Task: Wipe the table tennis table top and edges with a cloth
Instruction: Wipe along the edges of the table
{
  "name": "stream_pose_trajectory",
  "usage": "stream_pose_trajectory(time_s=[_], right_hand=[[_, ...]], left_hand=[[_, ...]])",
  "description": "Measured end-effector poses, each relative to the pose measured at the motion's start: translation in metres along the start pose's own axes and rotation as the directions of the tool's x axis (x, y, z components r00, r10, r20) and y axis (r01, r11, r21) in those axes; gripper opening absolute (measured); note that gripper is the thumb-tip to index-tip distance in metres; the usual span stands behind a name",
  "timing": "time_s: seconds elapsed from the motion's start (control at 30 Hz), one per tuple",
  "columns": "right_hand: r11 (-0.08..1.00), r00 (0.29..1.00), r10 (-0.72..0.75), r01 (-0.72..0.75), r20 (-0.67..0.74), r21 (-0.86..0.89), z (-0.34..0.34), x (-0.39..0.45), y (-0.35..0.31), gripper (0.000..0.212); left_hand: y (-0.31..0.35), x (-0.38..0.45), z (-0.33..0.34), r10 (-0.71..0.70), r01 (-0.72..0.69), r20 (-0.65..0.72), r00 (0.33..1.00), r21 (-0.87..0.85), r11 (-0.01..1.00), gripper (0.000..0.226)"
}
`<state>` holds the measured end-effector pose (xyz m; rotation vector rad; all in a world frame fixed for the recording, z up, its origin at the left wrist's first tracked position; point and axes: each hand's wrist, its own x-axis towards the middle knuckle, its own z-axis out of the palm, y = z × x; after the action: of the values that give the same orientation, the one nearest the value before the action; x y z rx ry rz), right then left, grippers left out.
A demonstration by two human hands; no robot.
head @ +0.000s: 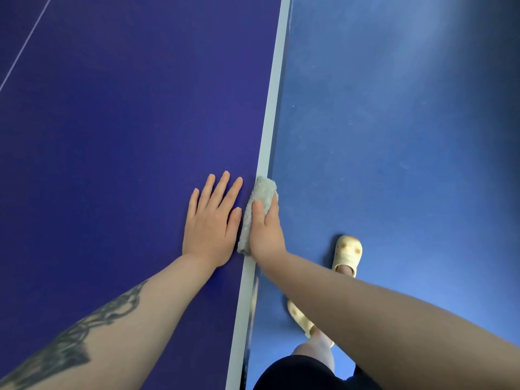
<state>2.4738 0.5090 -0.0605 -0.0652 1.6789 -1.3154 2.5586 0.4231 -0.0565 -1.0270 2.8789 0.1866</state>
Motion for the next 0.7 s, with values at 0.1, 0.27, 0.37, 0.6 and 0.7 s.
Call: stream_pose_trajectory(time_s=[0.1, 0.27, 0.37, 0.6, 0.7], right_hand=[[1.0, 1.0, -0.009, 0.009, -0.012, -0.018, 0.006, -0.046, 0.04, 0.06], [0.999, 1.0, 0.021, -0.02, 0.004, -0.046, 0.008, -0.049, 0.039, 0.058], [0.999, 1.0, -0.01, 0.01, -0.017, -0.032, 0.001, 0.007, -0.005, 0.058], [1.0, 0.999, 0.005, -0.006, -0.043, -0.009, 0.005, -0.023, 0.016, 0.057], [1.0, 0.997, 0.009, -0.01, -0.079, -0.007, 0.006, -0.018, 0.006, 0.056]], left_hand=[[0.001, -0.001, -0.001, 0.001, -0.001, 0.021, 1.0, 0.017, 1.0, 0.056], [-0.002, 0.029, -0.015, 0.036, -0.034, 0.073, 0.997, -0.024, 0.999, 0.058], [-0.001, 0.078, -0.02, 0.017, -0.012, 0.074, 0.997, -0.069, 0.998, 0.055], [0.011, 0.144, -0.015, -0.063, 0.063, 0.013, 0.998, -0.03, 0.998, 0.053], [0.01, 0.154, -0.014, -0.091, 0.089, -0.048, 0.995, -0.039, 0.995, 0.053]])
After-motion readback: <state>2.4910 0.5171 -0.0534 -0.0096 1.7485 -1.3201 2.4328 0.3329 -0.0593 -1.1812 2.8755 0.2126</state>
